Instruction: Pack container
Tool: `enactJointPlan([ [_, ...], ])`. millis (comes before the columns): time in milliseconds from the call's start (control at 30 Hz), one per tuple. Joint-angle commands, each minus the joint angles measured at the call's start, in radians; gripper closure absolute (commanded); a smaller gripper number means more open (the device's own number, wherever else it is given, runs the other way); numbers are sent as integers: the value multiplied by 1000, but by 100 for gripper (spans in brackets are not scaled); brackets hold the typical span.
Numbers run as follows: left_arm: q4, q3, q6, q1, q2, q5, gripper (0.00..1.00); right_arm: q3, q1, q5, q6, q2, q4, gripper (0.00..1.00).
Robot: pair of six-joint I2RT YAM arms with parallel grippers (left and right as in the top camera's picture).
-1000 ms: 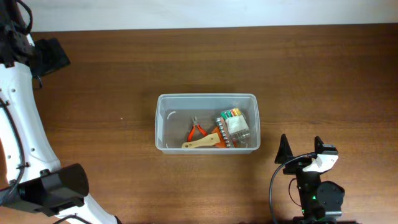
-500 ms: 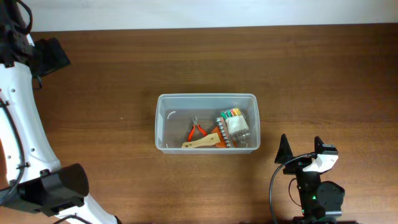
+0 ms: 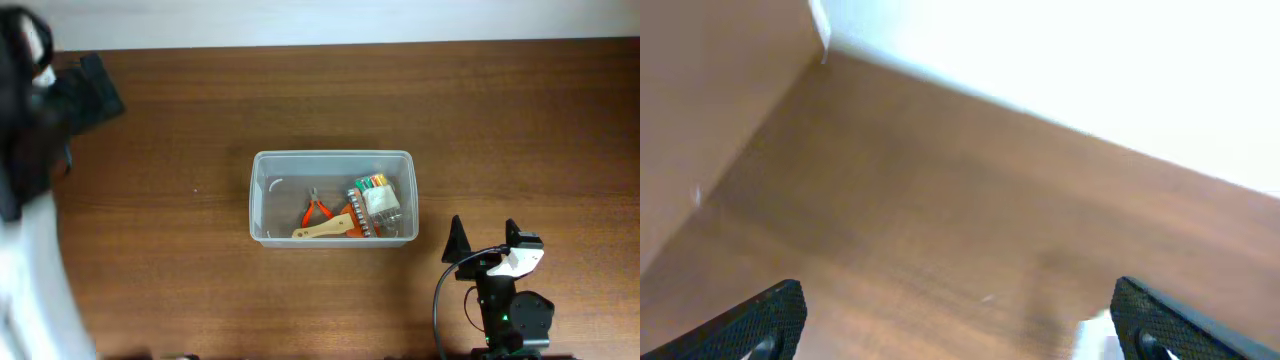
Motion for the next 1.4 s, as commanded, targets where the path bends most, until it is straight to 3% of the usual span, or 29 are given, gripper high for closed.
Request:
enactJointPlan([
  [0,-2,-3,-10,-78,-222,-29,1,-5,-7,11,8,-8,-7,1],
  [233,-1,-218,-86,-138,-578,-29,1,-5,-7,11,8,-8,-7,1],
  [467,79,-639,-100,-138,-907,-30,1,-5,-7,11,8,-8,-7,1],
  [700,380,-1147,-100,-138,-1118,-29,1,-5,-7,11,8,-8,-7,1],
  [933,734,-1605,-100,-138,-1221,11,1,-5,-7,11,8,-8,-7,2],
  [1167,1006,-1859,-100,-138,-1250,44,1,-5,-7,11,8,-8,-7,1],
  [1367,1126,-1987,-100,-138,-1316,96,1,-5,-7,11,8,-8,-7,1],
])
